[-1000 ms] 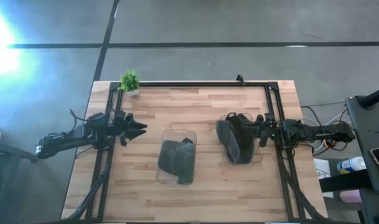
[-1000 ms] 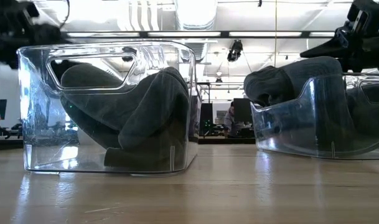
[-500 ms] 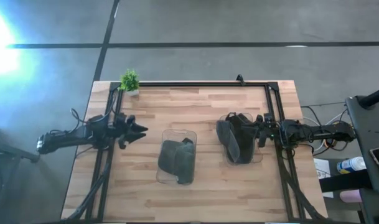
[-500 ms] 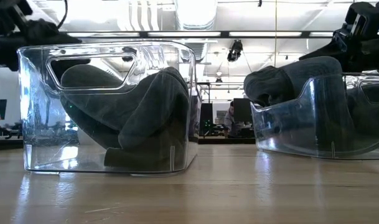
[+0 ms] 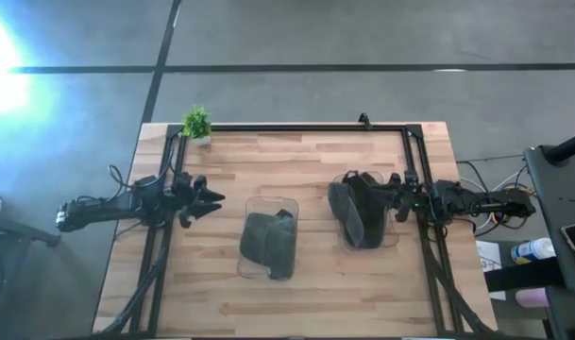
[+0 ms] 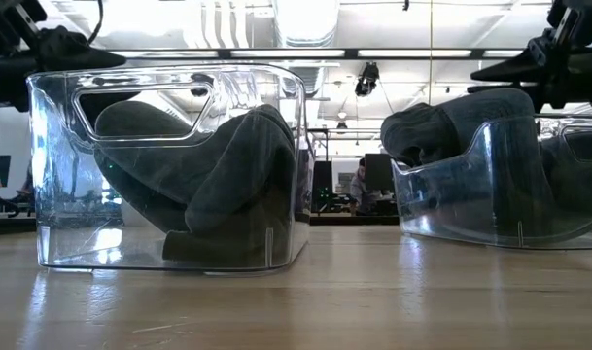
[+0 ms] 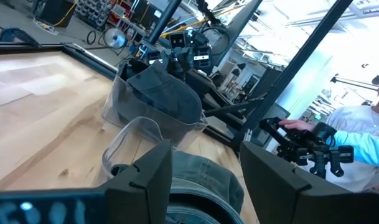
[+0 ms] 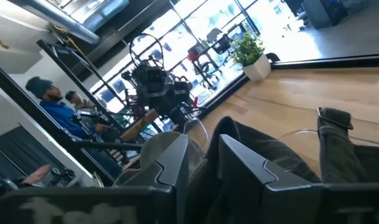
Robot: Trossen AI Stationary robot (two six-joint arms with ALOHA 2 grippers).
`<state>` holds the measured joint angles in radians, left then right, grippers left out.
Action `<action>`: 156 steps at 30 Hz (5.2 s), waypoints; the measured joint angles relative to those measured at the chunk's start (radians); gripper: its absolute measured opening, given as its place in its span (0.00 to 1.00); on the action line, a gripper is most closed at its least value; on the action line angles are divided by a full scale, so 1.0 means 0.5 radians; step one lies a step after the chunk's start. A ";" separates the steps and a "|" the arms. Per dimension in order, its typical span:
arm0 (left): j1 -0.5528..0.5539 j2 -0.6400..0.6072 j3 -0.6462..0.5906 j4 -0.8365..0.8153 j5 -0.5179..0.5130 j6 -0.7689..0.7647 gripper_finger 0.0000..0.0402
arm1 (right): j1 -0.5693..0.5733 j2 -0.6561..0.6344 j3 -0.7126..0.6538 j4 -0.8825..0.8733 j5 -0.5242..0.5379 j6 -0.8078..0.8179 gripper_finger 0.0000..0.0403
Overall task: Pick & Place hat
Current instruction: Return to Home Position
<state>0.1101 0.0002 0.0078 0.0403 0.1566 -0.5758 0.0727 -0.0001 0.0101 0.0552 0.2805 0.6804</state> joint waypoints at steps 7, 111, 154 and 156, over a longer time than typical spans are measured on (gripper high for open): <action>0.001 0.031 -0.001 0.006 0.005 0.000 0.45 | 0.001 0.000 -0.001 -0.002 0.001 0.000 0.19; -0.114 0.005 0.005 -0.034 -0.355 0.979 0.45 | 0.037 0.096 -0.002 0.049 -0.612 -1.120 0.17; -0.114 0.005 0.008 -0.037 -0.356 0.980 0.45 | 0.037 0.096 -0.001 0.049 -0.612 -1.120 0.20; -0.114 0.005 0.008 -0.037 -0.356 0.979 0.45 | 0.037 0.096 -0.001 0.049 -0.612 -1.120 0.21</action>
<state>0.0532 0.0025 0.0116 0.0216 -0.0216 -0.0863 0.0914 0.0477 0.0097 0.0795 -0.0257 0.1204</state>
